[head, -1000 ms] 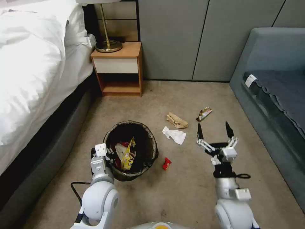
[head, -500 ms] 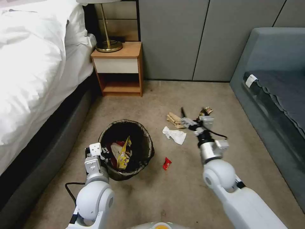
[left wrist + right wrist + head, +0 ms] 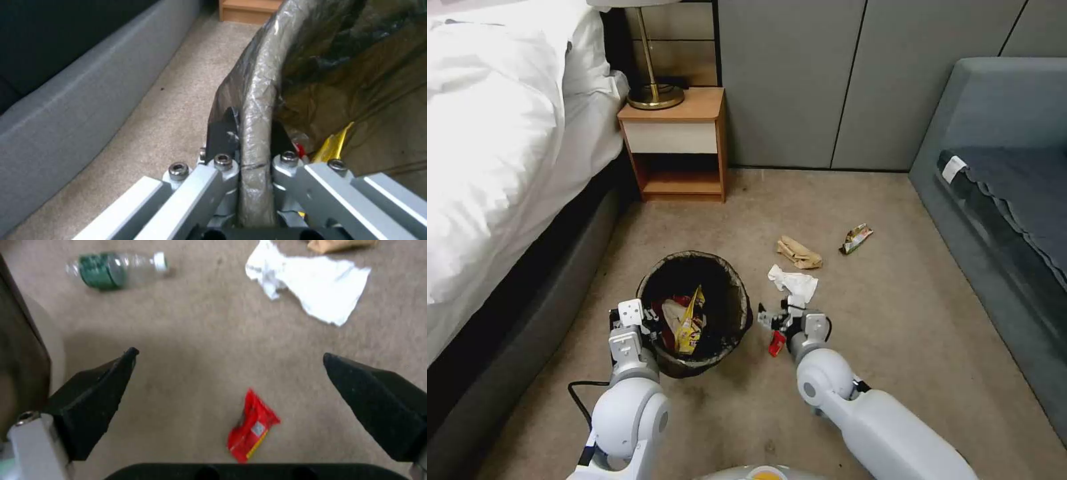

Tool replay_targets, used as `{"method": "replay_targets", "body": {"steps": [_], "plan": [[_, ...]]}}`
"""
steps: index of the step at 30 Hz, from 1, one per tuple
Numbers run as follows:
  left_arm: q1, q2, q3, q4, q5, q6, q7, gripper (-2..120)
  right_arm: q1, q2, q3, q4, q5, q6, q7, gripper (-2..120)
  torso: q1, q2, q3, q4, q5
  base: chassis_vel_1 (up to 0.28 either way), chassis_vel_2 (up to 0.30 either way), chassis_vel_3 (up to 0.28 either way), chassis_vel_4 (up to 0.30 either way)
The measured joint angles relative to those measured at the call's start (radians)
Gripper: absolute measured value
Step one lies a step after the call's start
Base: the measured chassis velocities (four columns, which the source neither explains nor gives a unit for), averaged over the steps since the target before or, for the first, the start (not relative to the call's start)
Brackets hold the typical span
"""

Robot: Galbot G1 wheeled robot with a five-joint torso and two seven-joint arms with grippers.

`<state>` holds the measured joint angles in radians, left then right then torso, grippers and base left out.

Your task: Pick up the trash bin, then pick up the garbage from the floor and place it into the trash bin.

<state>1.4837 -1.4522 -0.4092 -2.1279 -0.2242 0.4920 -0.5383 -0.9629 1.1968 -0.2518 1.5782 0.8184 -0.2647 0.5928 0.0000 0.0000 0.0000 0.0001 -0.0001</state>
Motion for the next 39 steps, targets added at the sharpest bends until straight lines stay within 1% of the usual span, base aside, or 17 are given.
{"method": "replay_targets", "body": {"steps": [1, 4, 5, 6, 9, 13, 22, 25, 29, 39], "plan": [[-0.001, -0.002, 0.001, 0.002, 0.002, 0.000, 0.000, 1, 0.004, 0.003, -0.018, -0.027, -0.018, 0.015, -0.007, 100, 0.000, 0.000, 0.000, -0.0001, 0.0000, 0.000, 0.000, 0.000, 0.000], [-0.002, -0.005, 0.004, 0.004, 0.004, 0.000, 0.000, 1, 0.006, 0.011, -0.031, -0.046, -0.020, 0.007, -0.003, 100, 0.000, 0.000, 0.000, -0.0002, 0.0000, 0.000, 0.000, 0.000, 0.000], [-0.001, -0.008, 0.006, 0.006, 0.007, -0.001, 0.000, 1, 0.008, 0.022, -0.036, -0.056, -0.001, -0.035, 0.014, 100, 0.000, 0.000, 0.000, -0.0001, 0.0000, 0.000, 0.000, 0.000, 0.000], [-0.001, -0.008, 0.006, 0.006, 0.007, -0.001, 0.000, 1, 0.008, 0.022, -0.036, -0.056, -0.001, -0.035, 0.014, 100, 0.000, 0.000, 0.000, -0.0001, 0.0000, 0.000, 0.000, 0.000, 0.000], [0.001, -0.010, 0.007, 0.006, 0.011, -0.002, 0.000, 1, 0.009, 0.056, -0.033, -0.091, 0.025, -0.125, 0.063, 100, 0.000, 0.000, 0.000, 0.0000, 0.0003, 0.000, 0.000, 0.000, 0.000], [0.006, -0.009, 0.004, 0.003, 0.011, -0.003, 0.000, 1, 0.012, 0.079, -0.014, -0.131, 0.027, -0.161, 0.069, 100, 0.000, 0.000, 0.000, 0.0000, 0.0002, 0.000, 0.000, 0.000, 0.000], [0.011, -0.011, 0.003, -0.002, 0.015, -0.004, 0.000, 1, 0.014, 0.119, 0.022, -0.203, -0.004, -0.164, 0.032, 100, 0.000, 0.000, 0.000, 0.0000, 0.0001, 0.000, 0.000, 0.000, 0.000], [0.017, -0.012, 0.004, -0.005, 0.020, -0.006, 0.000, 1, 0.023, 0.130, 0.033, -0.233, -0.023, -0.150, 0.008, 100, 0.000, 0.000, 0.000, -0.0001, 0.0000, 0.000, 0.000, 0.000, 0.000], [0.020, -0.013, 0.004, -0.005, 0.023, -0.008, 0.000, 1, 0.025, 0.135, 0.035, -0.244, -0.030, -0.144, 0.000, 100, 0.000, 0.000, 0.000, 0.0000, 0.0000, 0.000, 0.000, 0.000, 0.000], [0.033, -0.013, 0.005, -0.009, 0.032, -0.015, 0.001, 1, 0.031, 0.169, 0.064, -0.327, -0.090, -0.101, -0.038, 100, 0.000, 0.000, 0.000, 0.0000, 0.0001, 0.000, 0.000, 0.000, 0.000]]}}
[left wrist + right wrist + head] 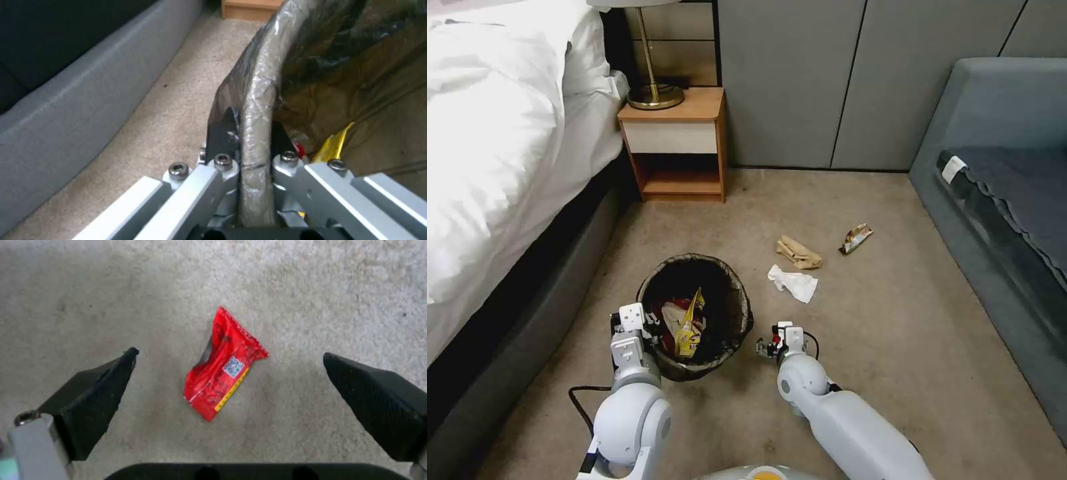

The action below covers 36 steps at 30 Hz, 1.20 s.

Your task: Pick up the trash bin, then pick up the garbage from the floor and place it into the trash bin.

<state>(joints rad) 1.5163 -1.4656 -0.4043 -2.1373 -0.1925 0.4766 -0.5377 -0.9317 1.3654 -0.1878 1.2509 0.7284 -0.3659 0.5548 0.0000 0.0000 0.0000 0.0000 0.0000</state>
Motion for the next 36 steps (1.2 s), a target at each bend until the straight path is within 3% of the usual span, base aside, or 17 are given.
{"method": "replay_targets", "body": {"steps": [19, 36], "plan": [[0.000, -0.005, 0.006, 0.010, 0.009, -0.004, 0.002, 1, 0.019, 0.055, 0.060, -0.173, -0.086, 0.072, -0.074, 99, 0.000, 0.000, 0.000, 0.0000, 0.0000, 0.000, 0.000, 0.000, 0.000], [-0.002, -0.005, 0.007, 0.020, 0.010, -0.005, 0.002, 1, 0.040, 0.098, 0.071, -0.267, -0.145, 0.122, -0.105, 59, 0.000, 0.000, 0.000, -0.0004, -0.0006, 0.000, 0.000, 0.000, 0.000]]}}
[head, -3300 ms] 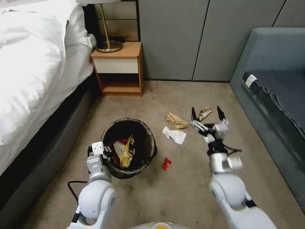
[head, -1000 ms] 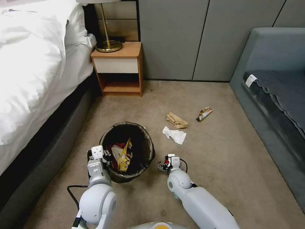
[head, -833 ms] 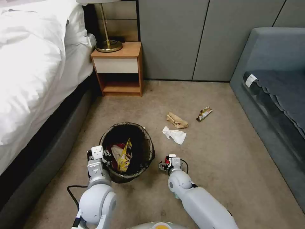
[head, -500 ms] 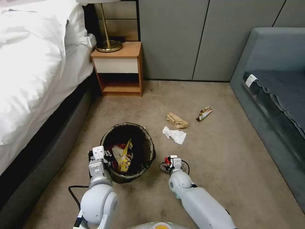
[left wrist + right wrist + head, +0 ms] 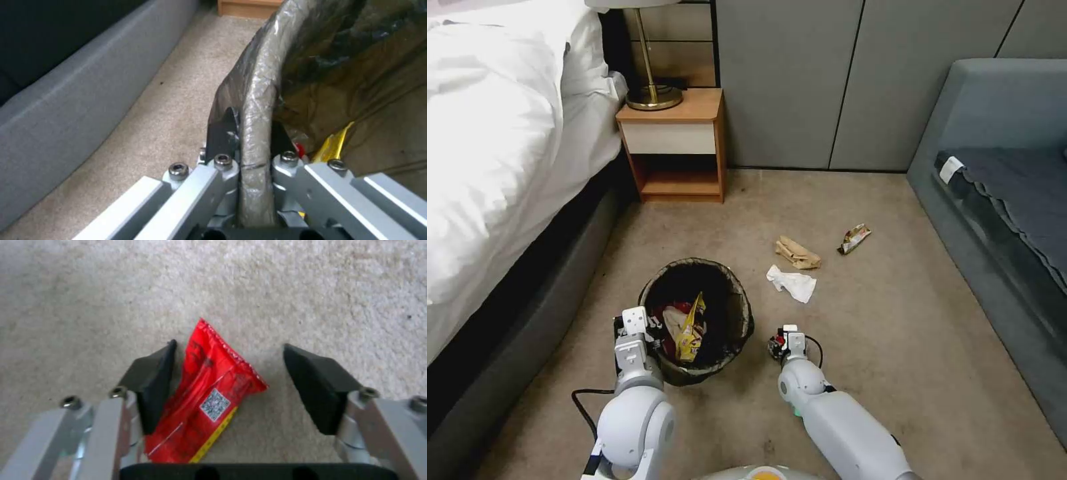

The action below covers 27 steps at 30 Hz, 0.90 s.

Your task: Pick up the trash bin, then pick up the garbage from the floor and place it into the trash bin.

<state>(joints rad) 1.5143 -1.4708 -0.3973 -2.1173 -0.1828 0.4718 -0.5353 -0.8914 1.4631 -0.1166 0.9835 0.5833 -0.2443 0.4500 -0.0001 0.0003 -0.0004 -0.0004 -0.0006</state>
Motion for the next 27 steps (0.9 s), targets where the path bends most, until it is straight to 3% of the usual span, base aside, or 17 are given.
{"method": "replay_targets", "body": {"steps": [10, 18, 27], "plan": [[-0.002, 0.000, 0.000, 0.001, -0.001, 0.000, 0.001, 1, -0.049, -0.005, 0.015, 0.062, -0.005, -0.010, 0.028, 34, 0.000, 0.000, 0.000, 0.0009, 0.0011, 0.000, 0.000, 0.000, 0.000], [-0.001, 0.001, 0.000, -0.002, -0.003, 0.000, 0.001, 1, -0.109, -0.024, 0.018, 0.129, -0.011, -0.025, 0.046, 2, 0.000, 0.000, 0.000, 0.0005, 0.0011, 0.000, 0.000, 0.000, 0.000], [0.001, 0.001, 0.000, -0.011, -0.003, 0.000, 0.001, 1, -0.116, -0.030, 0.024, 0.130, -0.029, -0.006, 0.037, 0, 0.000, 0.000, 0.000, 0.0007, 0.0011, 0.000, 0.000, 0.000, 0.000]]}}
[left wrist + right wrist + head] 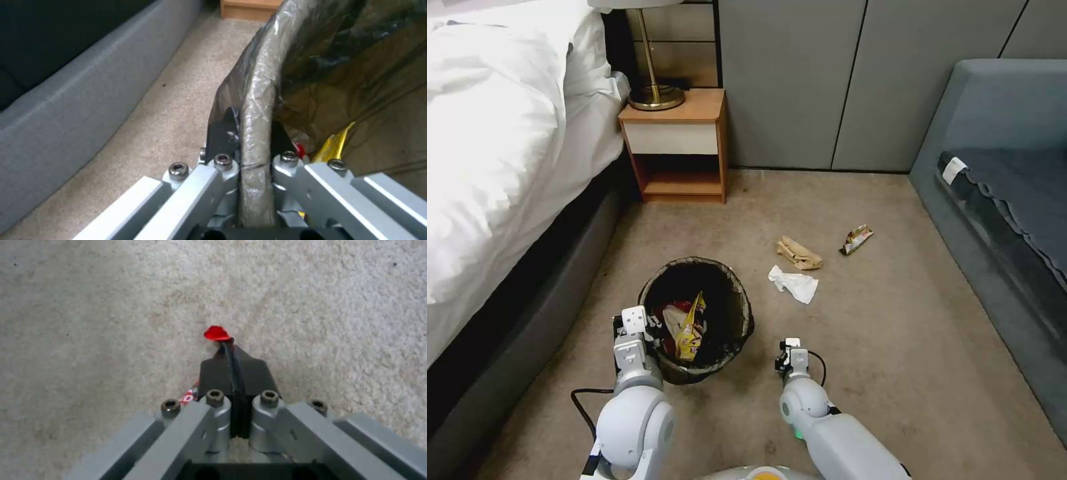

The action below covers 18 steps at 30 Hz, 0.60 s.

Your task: Pick up the trash bin, then pick up the garbage from the floor and place it into the trash bin.

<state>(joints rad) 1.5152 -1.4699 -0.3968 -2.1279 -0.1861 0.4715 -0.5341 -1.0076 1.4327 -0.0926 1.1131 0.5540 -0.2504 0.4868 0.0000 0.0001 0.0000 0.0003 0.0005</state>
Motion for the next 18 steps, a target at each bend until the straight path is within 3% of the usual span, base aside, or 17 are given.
{"method": "replay_targets", "body": {"steps": [12, 14, 16, 18], "plan": [[-0.001, -0.001, 0.001, 0.000, 0.000, 0.000, 0.000, 1, 0.002, -0.010, 0.003, -0.002, -0.033, 0.043, -0.015, 0, 0.000, 0.000, 0.000, 0.0000, 0.0002, 0.000, 0.000, 0.000, 0.000], [-0.004, 0.001, -0.002, 0.000, -0.004, 0.000, -0.002, 1, -0.011, -0.028, 0.025, 0.052, -0.070, 0.084, -0.007, 0, 0.000, 0.000, 0.000, -0.0008, -0.0017, 0.000, 0.000, 0.000, 0.000], [-0.006, 0.003, -0.002, 0.003, -0.007, 0.000, 0.000, 1, -0.022, -0.036, 0.038, 0.091, -0.100, 0.118, -0.007, 0, 0.000, 0.000, 0.000, -0.0008, -0.0002, 0.000, 0.000, 0.000, 0.000], [-0.009, 0.008, -0.003, 0.015, -0.009, -0.001, 0.000, 1, -0.041, -0.053, 0.063, 0.156, -0.194, 0.195, -0.007, 0, 0.000, 0.000, 0.000, -0.0009, -0.0010, 0.000, 0.000, 0.000, 0.000]]}}
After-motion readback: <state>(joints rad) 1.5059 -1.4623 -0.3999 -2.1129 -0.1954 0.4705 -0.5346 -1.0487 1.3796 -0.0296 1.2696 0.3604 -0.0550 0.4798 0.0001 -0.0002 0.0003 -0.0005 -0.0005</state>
